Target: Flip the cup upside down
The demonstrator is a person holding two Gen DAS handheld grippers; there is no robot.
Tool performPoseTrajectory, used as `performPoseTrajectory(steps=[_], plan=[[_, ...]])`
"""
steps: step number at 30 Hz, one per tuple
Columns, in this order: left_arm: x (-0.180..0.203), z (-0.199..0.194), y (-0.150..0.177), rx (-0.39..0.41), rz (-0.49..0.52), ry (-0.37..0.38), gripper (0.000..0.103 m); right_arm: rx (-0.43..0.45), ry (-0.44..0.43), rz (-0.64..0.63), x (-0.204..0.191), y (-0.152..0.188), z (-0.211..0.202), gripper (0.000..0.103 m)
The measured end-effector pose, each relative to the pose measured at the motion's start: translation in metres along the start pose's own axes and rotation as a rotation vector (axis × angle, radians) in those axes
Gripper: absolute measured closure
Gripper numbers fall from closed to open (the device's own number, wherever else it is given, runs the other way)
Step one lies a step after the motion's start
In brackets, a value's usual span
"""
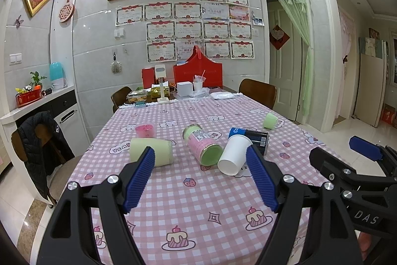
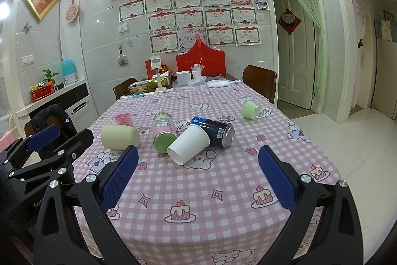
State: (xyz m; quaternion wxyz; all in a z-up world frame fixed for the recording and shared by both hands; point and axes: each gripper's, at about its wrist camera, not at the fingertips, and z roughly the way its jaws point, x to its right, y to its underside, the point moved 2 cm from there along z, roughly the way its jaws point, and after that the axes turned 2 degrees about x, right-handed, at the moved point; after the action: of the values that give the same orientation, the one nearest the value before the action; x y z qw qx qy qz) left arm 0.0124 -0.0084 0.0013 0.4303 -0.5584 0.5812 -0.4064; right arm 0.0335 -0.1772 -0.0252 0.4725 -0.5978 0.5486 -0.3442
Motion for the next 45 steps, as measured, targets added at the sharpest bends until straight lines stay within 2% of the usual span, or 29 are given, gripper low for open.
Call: performPoseTrajectory(steps=[45], plan=[[0.001, 0.011, 0.007, -0.009, -0.004, -0.008, 0.028, -0.017, -0.010, 0.009, -0.002, 0.003, 0.006, 0.009]])
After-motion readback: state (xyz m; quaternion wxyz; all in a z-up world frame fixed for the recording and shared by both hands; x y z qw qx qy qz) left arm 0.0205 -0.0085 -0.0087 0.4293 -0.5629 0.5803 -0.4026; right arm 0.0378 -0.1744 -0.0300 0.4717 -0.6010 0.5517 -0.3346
